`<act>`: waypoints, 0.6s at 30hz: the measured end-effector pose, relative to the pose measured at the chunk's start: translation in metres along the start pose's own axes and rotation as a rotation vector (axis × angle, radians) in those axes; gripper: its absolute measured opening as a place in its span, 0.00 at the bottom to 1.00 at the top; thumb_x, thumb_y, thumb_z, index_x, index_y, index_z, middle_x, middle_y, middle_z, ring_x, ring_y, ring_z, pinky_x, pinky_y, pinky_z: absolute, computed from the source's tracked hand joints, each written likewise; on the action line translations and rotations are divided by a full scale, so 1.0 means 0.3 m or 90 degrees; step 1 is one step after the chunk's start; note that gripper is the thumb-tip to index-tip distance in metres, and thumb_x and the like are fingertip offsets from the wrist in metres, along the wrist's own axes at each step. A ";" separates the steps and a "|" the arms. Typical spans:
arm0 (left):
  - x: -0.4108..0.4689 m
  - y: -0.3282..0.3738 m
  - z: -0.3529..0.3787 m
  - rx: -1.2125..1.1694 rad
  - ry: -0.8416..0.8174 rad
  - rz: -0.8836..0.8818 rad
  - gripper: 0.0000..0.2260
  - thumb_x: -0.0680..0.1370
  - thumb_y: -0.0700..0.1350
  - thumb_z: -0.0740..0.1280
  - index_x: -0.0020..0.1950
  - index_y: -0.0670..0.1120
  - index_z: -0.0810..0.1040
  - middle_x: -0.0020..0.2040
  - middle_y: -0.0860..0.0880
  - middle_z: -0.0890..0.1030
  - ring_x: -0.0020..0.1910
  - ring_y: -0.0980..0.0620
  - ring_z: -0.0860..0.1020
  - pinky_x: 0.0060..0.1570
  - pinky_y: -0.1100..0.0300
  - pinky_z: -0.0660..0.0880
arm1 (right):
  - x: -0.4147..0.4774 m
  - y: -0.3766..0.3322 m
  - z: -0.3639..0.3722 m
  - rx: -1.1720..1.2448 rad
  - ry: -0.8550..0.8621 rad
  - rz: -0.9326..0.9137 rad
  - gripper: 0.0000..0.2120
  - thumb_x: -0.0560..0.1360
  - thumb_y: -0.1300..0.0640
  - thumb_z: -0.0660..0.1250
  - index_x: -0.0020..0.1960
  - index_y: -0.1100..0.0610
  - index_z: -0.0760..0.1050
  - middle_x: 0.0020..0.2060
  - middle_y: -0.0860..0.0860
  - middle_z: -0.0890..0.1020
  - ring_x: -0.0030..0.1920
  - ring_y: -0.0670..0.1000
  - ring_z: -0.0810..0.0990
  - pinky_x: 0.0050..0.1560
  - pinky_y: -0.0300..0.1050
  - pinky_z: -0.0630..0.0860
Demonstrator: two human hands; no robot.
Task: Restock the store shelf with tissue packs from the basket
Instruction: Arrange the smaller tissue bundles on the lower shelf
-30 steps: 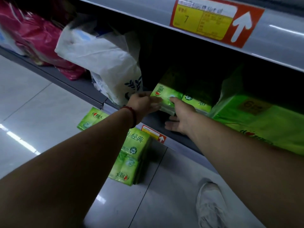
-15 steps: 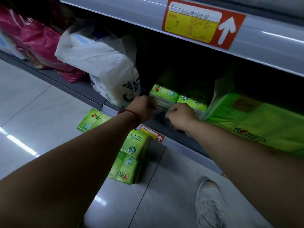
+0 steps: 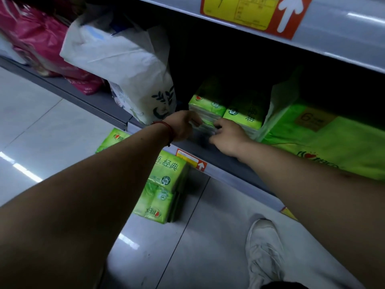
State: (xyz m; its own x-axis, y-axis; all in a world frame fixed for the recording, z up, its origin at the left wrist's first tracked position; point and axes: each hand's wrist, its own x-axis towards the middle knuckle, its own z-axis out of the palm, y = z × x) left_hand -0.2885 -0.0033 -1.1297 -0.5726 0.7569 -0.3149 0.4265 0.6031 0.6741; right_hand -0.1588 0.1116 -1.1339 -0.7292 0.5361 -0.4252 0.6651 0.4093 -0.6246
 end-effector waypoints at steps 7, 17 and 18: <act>-0.161 -0.186 -0.136 0.062 -0.005 -0.099 0.16 0.78 0.30 0.59 0.54 0.44 0.83 0.45 0.44 0.85 0.38 0.42 0.85 0.32 0.57 0.79 | -0.072 -0.074 0.099 0.110 -0.186 0.112 0.05 0.80 0.57 0.69 0.52 0.58 0.76 0.44 0.59 0.78 0.42 0.58 0.79 0.46 0.52 0.79; -0.314 -0.634 -0.269 0.203 0.120 -0.398 0.29 0.82 0.57 0.64 0.77 0.42 0.66 0.75 0.37 0.67 0.72 0.35 0.69 0.70 0.44 0.69 | -0.020 -0.104 0.328 0.234 -0.334 0.366 0.30 0.86 0.49 0.59 0.82 0.60 0.55 0.78 0.70 0.60 0.73 0.72 0.68 0.66 0.69 0.72; -0.319 -0.659 -0.263 0.139 0.123 -0.408 0.30 0.82 0.56 0.64 0.79 0.41 0.64 0.76 0.38 0.66 0.73 0.36 0.68 0.71 0.45 0.68 | -0.015 -0.117 0.344 0.252 -0.342 0.374 0.29 0.86 0.48 0.58 0.82 0.58 0.56 0.79 0.68 0.60 0.74 0.72 0.67 0.65 0.70 0.71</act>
State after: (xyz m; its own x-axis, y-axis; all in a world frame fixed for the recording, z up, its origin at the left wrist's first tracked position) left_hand -0.3732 -0.2147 -1.1802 -0.8634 0.1890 -0.4678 0.0820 0.9674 0.2396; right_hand -0.1955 0.0186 -1.1778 -0.3315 0.1201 -0.9358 0.9235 -0.1614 -0.3479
